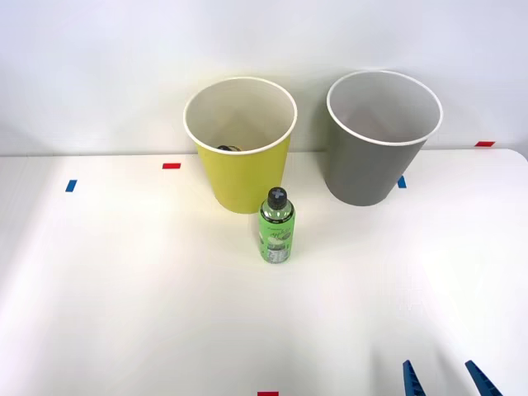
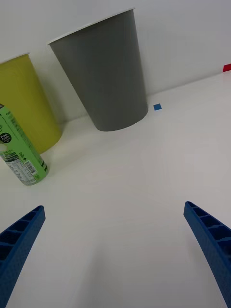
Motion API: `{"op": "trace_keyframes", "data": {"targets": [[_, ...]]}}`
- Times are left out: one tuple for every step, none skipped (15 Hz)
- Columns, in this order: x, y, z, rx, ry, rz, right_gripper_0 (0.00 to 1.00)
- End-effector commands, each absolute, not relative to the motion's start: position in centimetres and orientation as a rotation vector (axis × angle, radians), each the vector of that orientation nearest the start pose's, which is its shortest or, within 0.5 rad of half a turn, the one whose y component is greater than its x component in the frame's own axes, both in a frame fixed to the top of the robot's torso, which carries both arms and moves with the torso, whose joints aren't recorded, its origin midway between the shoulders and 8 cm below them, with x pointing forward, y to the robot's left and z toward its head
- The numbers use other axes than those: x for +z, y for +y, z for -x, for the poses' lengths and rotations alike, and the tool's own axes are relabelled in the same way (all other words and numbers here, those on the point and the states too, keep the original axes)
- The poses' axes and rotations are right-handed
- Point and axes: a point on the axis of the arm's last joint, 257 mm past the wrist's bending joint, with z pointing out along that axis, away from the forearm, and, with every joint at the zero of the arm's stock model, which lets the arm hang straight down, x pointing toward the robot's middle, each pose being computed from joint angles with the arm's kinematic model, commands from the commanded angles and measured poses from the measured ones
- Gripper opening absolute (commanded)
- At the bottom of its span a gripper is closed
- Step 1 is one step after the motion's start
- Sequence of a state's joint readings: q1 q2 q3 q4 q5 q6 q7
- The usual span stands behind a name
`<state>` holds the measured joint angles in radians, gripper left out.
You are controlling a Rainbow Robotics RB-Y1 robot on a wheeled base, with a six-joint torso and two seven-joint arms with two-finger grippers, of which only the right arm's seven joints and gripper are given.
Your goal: Put cans in the gray bin, plastic bottles in the light green bin
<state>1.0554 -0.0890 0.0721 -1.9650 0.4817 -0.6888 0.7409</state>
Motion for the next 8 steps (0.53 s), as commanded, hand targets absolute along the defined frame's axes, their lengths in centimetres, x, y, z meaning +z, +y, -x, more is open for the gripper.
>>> {"op": "trace_keyframes", "data": {"targets": [[-26.75, -23.97, -22.40, 0.312, 1.593, -0.147, 1.00], [-26.75, -23.97, -22.40, 0.312, 1.593, -0.147, 1.00], [-26.75, -23.97, -22.40, 0.312, 1.593, -0.147, 1.00], [-26.75, -23.97, -22.40, 0.312, 1.593, -0.147, 1.00], [-26.75, -23.97, -22.40, 0.312, 1.593, -0.147, 1.00], [-26.75, -23.97, -22.40, 0.312, 1.593, -0.147, 1.00], [-26.75, -23.97, -22.40, 0.312, 1.593, -0.147, 1.00], [-26.75, -23.97, -22.40, 0.312, 1.593, -0.147, 1.00]]}}
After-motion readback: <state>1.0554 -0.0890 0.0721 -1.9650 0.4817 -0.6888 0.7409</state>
